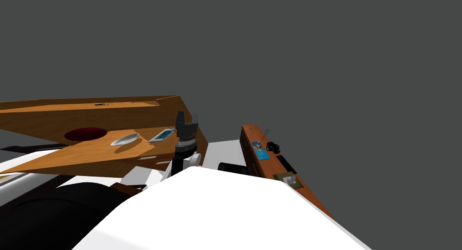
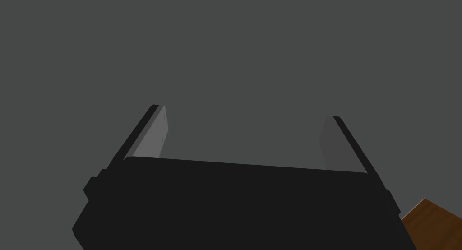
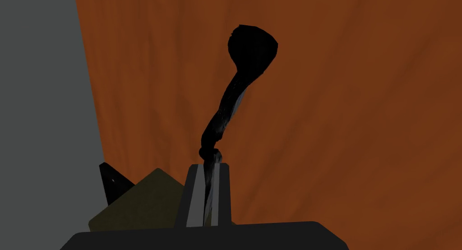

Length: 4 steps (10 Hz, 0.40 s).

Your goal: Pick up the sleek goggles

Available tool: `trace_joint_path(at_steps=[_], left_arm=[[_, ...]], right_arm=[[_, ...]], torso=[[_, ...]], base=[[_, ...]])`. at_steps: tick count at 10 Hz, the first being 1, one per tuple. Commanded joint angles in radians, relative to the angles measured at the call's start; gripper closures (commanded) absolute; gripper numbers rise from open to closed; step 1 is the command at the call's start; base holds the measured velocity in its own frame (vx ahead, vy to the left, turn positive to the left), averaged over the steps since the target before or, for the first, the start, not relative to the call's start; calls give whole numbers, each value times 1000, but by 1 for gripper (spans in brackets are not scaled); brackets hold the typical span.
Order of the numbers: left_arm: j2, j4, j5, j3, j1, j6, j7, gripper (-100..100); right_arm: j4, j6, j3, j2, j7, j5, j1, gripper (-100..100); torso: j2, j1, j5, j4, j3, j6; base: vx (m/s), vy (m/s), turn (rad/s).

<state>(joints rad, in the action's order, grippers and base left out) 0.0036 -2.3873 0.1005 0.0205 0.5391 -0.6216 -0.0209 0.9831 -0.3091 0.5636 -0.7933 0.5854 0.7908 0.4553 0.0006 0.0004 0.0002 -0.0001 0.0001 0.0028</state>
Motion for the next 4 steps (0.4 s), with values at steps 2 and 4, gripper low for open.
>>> trace_joint_path(at_steps=[2, 4], left_arm=[[0, 0, 0, 0, 0, 0, 0, 0], [0, 0, 0, 0, 0, 0, 0, 0]], right_arm=[[37, 23, -11, -51, -14, 1, 30, 100], [18, 22, -11, -38, -13, 5, 19, 0]], torso=[[0, 3, 1, 0, 0, 1], [-1, 5, 1, 0, -1, 0]], base=[[23, 91, -111], [6, 38, -17]])
